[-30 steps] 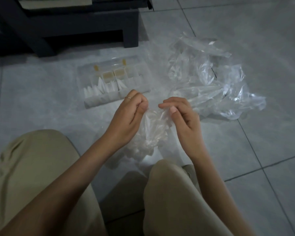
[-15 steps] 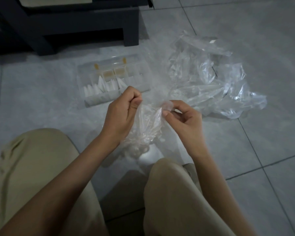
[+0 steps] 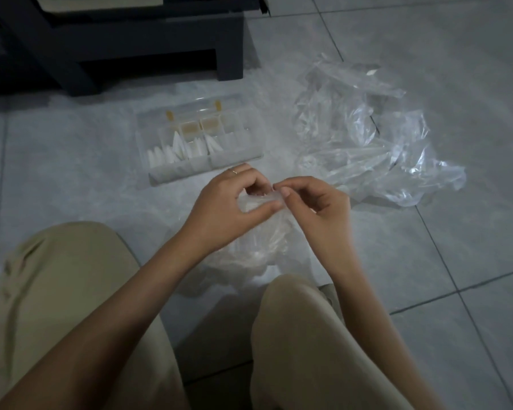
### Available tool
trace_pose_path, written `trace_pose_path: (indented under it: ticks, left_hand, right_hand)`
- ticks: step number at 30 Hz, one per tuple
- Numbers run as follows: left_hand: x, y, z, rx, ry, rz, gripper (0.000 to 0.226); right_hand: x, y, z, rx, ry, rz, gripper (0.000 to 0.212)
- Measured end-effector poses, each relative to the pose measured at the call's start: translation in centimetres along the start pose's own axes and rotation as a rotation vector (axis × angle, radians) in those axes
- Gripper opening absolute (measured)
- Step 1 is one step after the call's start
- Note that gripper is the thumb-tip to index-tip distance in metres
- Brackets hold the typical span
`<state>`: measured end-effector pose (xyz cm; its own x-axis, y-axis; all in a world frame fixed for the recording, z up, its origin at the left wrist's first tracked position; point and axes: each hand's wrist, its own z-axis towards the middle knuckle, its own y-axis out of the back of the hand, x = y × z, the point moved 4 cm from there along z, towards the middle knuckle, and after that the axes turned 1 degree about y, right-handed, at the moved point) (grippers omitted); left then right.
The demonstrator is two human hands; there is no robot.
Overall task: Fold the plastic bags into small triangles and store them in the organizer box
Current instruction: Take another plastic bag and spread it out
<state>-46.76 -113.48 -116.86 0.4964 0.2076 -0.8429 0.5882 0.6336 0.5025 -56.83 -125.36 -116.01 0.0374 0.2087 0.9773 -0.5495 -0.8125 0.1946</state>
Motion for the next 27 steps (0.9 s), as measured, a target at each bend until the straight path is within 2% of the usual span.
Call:
trace_pose_path:
  ticks: [4,10,15,17,20,23,27]
  left_hand:
    - [0.4,-0.7,0.0,0.048,0.003,0.071,0.011]
    - [1.1,-0.2,0.1,0.096,0.105,0.062,0.019]
    - [1.3,0.7,0.3,-0.043,0.219,-0.205,0.029]
    - [1.4,1.1,0.3,-0.125,0.246,-0.302,0.027]
    - [1.2,1.5,0.2,-0.188,0.245,-0.31,0.02]
    - [0.9,1.7,0.1,-0.196,0.24,-0.268,0.013]
    - [1.2,1.9,0.3,-0.158,0.254,-0.264,0.018]
  right_hand:
    - [-0.1,0.1,-0.2,-0.065,-0.143,0.192,0.016]
    - [-0.4,1.4,-0.1,-0.288,-0.191,0.192,0.016]
    - [-1.6,2.2,-0.2,-0.437,-0.256,0.162,0.017]
    - [-1.9,2.4,-0.3,-0.468,-0.282,0.167,0.017]
    - [-2.0,2.6,-0.3,-0.486,-0.283,0.169,0.017]
    - [-1.9,2.6,-0.3,-0.486,-0.258,0.17,0.018]
    - [-2.1,2.7,-0.3,-0.498,-0.256,0.177,0.018]
